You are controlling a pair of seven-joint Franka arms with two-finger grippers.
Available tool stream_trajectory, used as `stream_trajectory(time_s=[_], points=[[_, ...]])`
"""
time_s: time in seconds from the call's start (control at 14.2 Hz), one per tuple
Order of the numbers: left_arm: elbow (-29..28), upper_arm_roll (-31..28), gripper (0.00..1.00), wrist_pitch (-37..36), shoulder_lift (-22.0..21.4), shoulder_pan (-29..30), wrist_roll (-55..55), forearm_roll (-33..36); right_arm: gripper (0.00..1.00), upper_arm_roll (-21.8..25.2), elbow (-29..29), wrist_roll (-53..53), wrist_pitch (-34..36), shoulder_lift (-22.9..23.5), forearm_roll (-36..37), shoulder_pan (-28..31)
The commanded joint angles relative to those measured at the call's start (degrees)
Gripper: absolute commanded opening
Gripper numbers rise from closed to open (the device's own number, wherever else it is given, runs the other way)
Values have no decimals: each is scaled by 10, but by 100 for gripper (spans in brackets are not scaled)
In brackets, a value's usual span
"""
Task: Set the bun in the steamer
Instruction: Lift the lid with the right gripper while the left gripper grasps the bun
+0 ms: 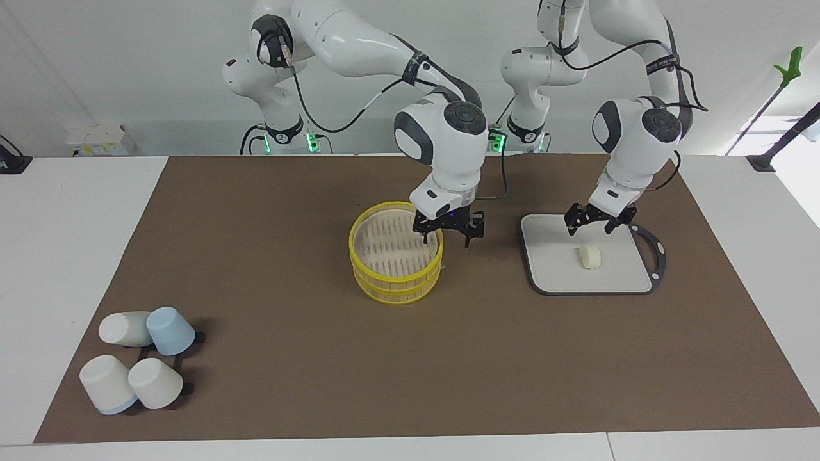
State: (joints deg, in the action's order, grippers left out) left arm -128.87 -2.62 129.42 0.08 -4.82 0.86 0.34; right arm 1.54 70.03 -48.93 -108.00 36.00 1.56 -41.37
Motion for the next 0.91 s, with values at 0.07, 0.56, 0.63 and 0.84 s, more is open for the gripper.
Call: stream_trajectory(time_s=[0.07, 0.56, 0.63, 0.84], points=[[-37, 1, 100, 72, 19, 5, 16, -5, 100, 0, 63, 2, -43, -20, 8, 0], [-56, 1, 100, 115, 39, 16, 25, -5, 0, 0, 96, -2, -61, -33, 11, -18], [-55, 1, 100, 119, 44, 16, 25, -5, 0, 0, 94, -2, -61, -33, 14, -20], [-52, 2, 100, 135, 54, 15, 24, -5, 0, 0, 88, 1, -63, -33, 16, -18]])
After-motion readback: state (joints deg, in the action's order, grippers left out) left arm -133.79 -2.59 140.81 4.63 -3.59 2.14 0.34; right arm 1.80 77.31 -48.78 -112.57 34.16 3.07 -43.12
